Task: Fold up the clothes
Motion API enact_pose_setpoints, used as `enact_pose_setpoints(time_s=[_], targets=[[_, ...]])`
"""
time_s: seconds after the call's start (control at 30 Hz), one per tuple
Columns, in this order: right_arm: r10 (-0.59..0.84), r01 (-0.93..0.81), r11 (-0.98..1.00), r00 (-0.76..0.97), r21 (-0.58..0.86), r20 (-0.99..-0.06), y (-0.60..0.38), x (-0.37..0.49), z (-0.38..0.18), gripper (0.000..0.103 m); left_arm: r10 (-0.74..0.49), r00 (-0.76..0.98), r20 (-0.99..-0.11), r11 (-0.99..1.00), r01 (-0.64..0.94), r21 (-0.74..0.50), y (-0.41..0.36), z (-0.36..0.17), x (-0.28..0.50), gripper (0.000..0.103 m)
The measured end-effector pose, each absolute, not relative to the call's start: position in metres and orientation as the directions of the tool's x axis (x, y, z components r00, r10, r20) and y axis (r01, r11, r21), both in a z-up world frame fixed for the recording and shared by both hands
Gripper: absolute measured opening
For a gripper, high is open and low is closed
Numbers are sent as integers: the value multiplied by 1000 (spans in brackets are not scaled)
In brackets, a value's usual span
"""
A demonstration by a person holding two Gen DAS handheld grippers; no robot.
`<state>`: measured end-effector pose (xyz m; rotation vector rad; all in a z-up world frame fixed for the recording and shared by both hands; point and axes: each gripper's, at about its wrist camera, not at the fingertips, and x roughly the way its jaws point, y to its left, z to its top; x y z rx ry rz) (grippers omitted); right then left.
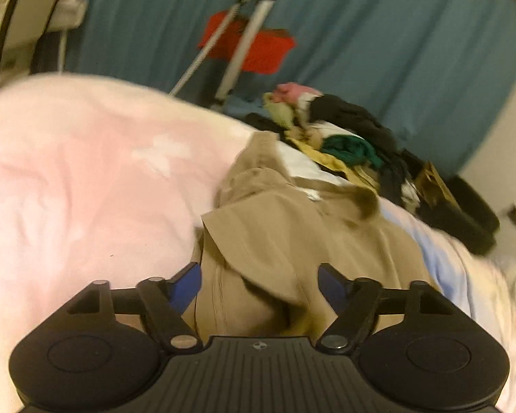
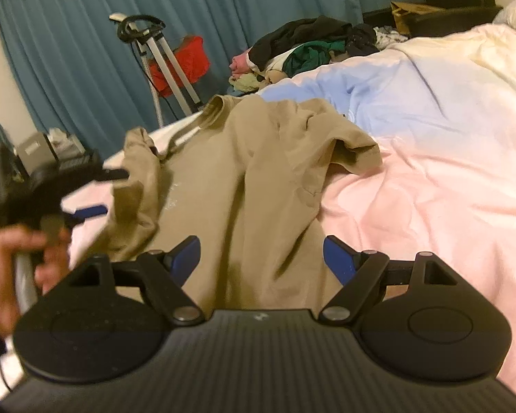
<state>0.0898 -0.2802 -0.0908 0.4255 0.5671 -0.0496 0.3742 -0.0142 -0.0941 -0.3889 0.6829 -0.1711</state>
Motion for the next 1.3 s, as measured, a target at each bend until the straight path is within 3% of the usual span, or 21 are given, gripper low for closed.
enact_pose_setpoints(time_s=[0.07,0.13,0.2,0.37,0.43,0.57,0.77,0.8,0.93,0.97,1.03,1.13,1.2,1.3], targets=[[62,163,919,840,360,-539,-277,92,-94,80,-272,756,-596,910,1,-414,-10,-96,388,45],[63,157,921,841,356,-537,-274,94,-95,80,-277,743,-610,916,12,-401,-1,-94,397,18],[65,149,925,843,349,-533,-271,95,-94,80,-286,739,-609,920,33,-391,11,-89,400,8],[68,140,931,841,337,-537,-268,98,-98,80,-298,741,-602,902,11,-432,64,-63,402,5],[74,138,931,837,339,-542,-268,99,-102,80,-261,743,-617,925,9,-379,84,-44,411,5],[64,135,939,835,315,-547,-264,101,-106,80,-112,712,-693,968,-80,-238,131,-15,445,5],[56,122,951,836,284,-546,-259,106,-108,81,166,689,-705,947,-310,-80,202,-17,480,5],[54,121,952,836,280,-546,-258,106,-108,81,184,684,-706,937,-340,-86,210,-24,479,8],[46,120,956,840,267,-540,-256,109,-110,82,133,676,-724,924,-349,-156,228,-53,466,45],[46,119,956,840,267,-540,-256,110,-111,82,118,677,-726,928,-335,-162,228,-57,459,48],[48,118,956,841,268,-539,-257,112,-112,82,84,685,-723,934,-307,-183,223,-62,439,65],[49,121,954,839,273,-542,-257,113,-113,82,38,712,-701,932,-278,-232,211,-65,399,68],[49,122,953,839,276,-542,-256,112,-112,82,19,738,-674,924,-272,-271,202,-64,369,84],[56,120,950,841,288,-538,-256,107,-108,81,-7,775,-632,908,-259,-328,189,-62,325,85]])
